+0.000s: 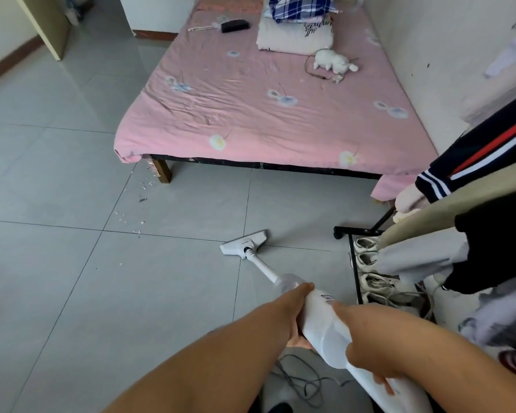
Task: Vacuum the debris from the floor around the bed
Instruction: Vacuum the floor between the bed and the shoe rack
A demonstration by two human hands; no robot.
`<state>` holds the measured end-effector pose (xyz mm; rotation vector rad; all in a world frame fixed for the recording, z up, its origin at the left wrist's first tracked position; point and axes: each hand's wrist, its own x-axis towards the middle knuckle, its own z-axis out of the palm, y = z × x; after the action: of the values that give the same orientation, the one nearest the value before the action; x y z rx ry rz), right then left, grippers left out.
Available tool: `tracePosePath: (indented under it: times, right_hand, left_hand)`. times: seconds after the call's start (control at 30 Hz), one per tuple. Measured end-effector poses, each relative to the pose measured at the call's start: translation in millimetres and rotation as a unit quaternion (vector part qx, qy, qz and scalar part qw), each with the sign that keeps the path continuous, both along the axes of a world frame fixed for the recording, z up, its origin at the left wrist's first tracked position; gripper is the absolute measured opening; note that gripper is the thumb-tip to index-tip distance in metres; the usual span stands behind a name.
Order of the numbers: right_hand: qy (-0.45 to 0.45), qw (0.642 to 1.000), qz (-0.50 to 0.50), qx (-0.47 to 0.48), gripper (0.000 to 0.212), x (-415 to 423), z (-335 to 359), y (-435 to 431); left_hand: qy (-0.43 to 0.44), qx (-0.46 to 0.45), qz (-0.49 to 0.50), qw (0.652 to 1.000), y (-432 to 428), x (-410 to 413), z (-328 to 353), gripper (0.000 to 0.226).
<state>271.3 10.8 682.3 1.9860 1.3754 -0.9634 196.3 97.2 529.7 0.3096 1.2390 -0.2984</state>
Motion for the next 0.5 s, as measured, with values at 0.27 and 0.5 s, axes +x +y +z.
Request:
tracePosePath:
  times: [0.27, 0.5]
  right_hand:
    - [0.009, 0.999, 0.048, 0.013, 0.071, -26, -7, 49]
    - [0.044, 0.993, 0.091, 0.053, 0.085, -54, -27, 108]
  left_hand:
    - [-0.004, 0.021, 0.069, 0.997, 36, -33, -13, 0.061]
    - [0.031, 0.019, 0.147, 0.989, 89, -81, -24, 0.063]
